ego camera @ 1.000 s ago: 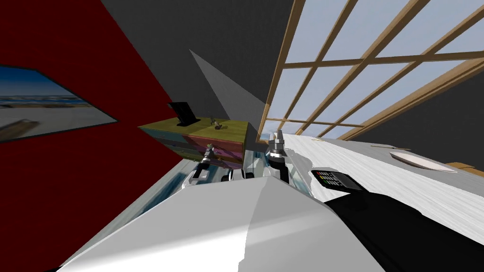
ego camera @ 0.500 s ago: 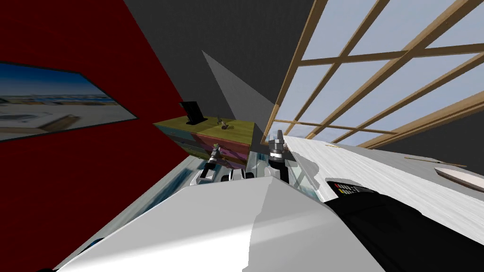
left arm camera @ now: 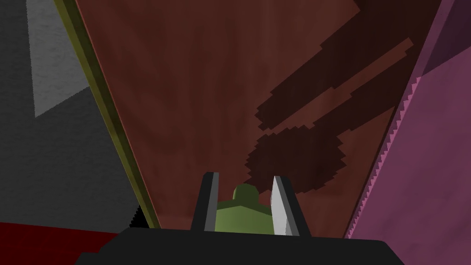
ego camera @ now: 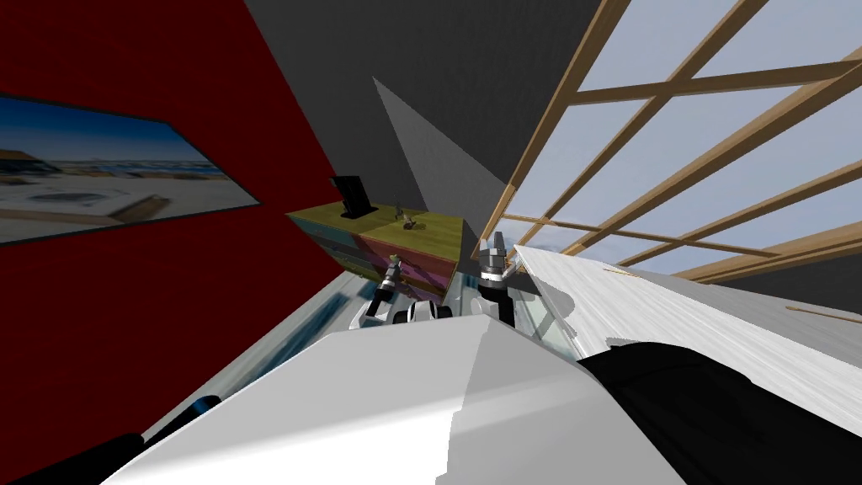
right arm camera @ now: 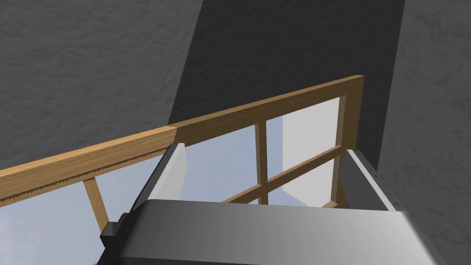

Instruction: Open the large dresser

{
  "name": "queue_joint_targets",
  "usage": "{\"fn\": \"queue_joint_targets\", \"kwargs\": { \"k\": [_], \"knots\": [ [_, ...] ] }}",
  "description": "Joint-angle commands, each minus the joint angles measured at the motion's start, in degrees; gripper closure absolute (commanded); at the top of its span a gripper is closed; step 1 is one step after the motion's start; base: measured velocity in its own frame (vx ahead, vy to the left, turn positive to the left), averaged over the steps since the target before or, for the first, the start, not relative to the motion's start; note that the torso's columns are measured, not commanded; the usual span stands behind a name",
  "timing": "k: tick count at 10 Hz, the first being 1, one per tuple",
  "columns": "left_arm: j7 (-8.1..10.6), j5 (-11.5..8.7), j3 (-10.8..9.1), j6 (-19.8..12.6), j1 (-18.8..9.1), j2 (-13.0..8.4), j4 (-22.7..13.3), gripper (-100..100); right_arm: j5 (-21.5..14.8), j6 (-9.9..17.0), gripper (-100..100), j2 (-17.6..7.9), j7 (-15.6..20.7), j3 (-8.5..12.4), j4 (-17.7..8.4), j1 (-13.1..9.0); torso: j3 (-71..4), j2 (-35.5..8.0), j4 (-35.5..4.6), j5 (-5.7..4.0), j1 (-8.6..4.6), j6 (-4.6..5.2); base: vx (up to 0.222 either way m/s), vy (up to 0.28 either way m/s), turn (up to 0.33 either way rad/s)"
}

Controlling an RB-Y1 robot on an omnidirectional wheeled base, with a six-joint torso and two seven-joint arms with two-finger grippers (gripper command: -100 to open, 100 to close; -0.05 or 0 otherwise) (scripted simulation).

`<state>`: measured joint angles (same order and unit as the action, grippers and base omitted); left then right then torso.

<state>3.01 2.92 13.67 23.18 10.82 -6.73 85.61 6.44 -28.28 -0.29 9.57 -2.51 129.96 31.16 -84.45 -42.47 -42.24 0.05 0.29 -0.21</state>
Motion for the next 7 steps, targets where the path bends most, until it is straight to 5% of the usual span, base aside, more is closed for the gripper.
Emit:
{"fn": "queue_joint_targets", "kwargs": {
  "k": [1, 7],
  "knots": [
    [0.48, -0.01, 0.23, -2.60, 0.65, -0.83, 2.24, 100, 0.00, 0.00, 0, 0.00, 0.00, 0.00, 0.00, -0.01, 0.11, -0.17, -0.07, 0.01, 0.05, 0.02, -0.150, 0.093, 0.010],
    [1.04, 0.02, 1.24, -3.14, 2.53, -2.07, 4.72, 100, 0.00, 0.00, 0, 0.00, 0.00, 0.00, 0.00, -0.01, -0.09, 0.15, -0.12, -0.04, 0.03, 0.00, -0.150, 0.071, 0.020]
  ]
}}
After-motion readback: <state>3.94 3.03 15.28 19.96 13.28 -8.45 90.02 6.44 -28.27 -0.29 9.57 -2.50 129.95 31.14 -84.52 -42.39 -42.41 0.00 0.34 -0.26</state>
